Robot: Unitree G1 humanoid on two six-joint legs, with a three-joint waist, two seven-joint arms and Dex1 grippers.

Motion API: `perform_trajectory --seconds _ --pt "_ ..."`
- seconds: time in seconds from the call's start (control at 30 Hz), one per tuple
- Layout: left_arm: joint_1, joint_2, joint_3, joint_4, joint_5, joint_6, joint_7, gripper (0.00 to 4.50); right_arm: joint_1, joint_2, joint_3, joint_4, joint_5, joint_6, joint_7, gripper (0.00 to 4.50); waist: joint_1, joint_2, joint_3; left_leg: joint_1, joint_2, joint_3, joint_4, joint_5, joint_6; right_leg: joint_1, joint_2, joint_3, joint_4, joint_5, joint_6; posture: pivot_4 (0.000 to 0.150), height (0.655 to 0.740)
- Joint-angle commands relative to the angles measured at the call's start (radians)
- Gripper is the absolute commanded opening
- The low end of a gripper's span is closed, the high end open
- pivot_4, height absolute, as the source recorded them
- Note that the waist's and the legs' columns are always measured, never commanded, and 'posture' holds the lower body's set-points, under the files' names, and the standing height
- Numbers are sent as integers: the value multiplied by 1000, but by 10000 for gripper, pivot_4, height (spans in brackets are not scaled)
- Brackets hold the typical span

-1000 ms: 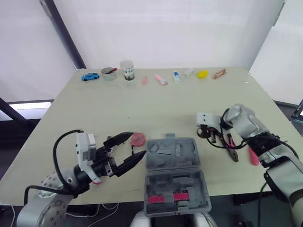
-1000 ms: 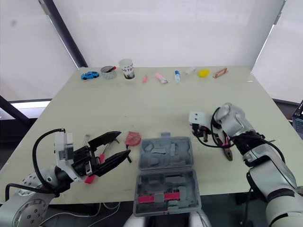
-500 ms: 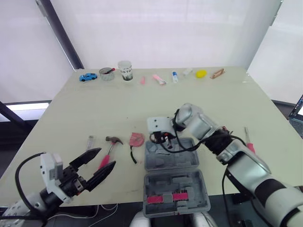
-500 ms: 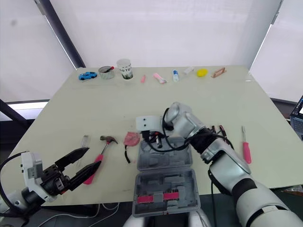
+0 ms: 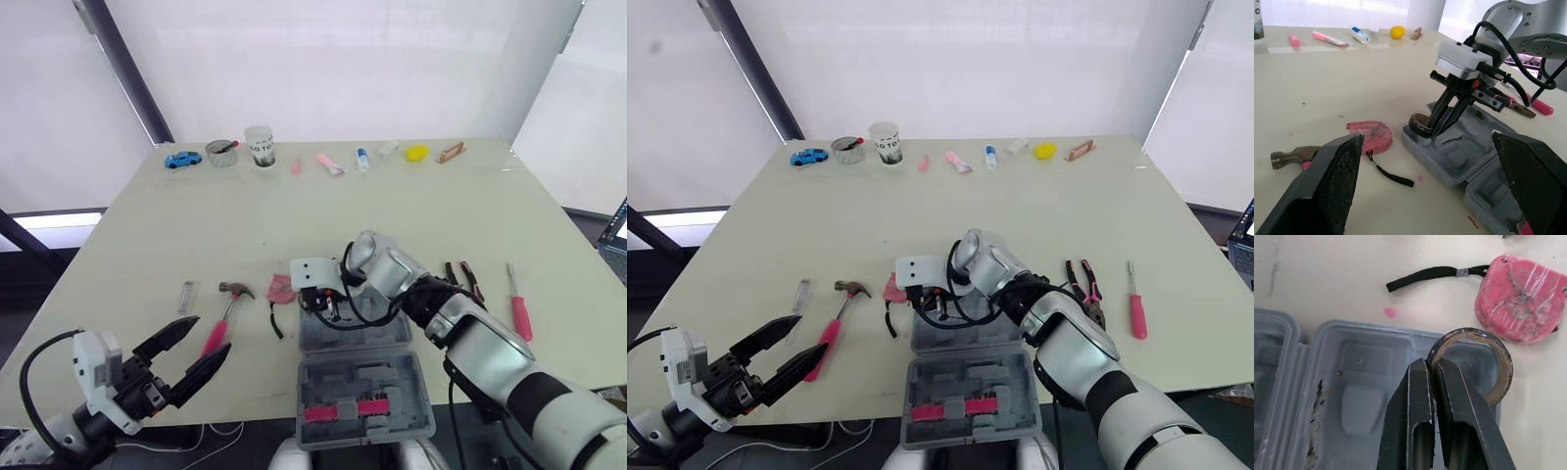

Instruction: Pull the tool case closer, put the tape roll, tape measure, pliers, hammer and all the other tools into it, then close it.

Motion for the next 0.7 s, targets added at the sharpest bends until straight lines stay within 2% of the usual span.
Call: perform_trajectory --seconds 0.03,0.07,0.2,0.33,0.53,0.57,0.6,0.63,0.7 --pt "4 1 17 -11 -2 -19 -6 45000 -24 11 -22 4 0 -27 -9 13053 0 0 0 0 0 0 0 0 0 0 0 0 0 0 0 1500 7400" --pt "5 1 17 -11 -1 -19 -6 45000 -24 12 -25 7 0 -29 -13 15390 0 0 0 0 0 0 0 0 0 0 0 0 0 0 0 1500 7400" --pt "13 -2 17 -12 3 -21 -7 45000 -7 -7 -45 -32 16 -8 -2 32650 0 0 0 0 0 0 0 0 0 0 0 0 0 0 0 1500 7400" --pt "18 -5 16 -8 6 -25 -11 45000 16 -36 -101 -97 69 38 32 32650 0 0 0 0 0 0 0 0 0 0 0 0 0 0 0 1500 7400" --pt "8 -9 4 0 14 -26 -10 45000 62 -27 -226 -130 168 48 -27 32650 0 0 0 0 0 0 0 0 0 0 0 0 0 0 0 1500 7400" --pt "5 -9 2 1 16 -25 -11 45000 69 -22 -240 -131 180 49 -34 27668 0 0 0 0 0 0 0 0 0 0 0 0 0 0 0 1500 7400" --pt "2 -8 1 4 17 -24 -12 45000 75 -16 -251 -131 192 54 -40 27249 0 0 0 0 0 0 0 0 0 0 0 0 0 0 0 1500 7400" --pt "-2 -7 1 9 19 -24 -14 45000 85 -9 -260 -131 203 43 -48 24019 0 0 0 0 0 0 0 0 0 0 0 0 0 0 0 1500 7400" --pt "-10 -4 1 18 21 -24 -19 45000 102 3 -269 -129 213 25 -66 14534 0 0 0 0 0 0 0 0 0 0 0 0 0 0 0 1500 7400"
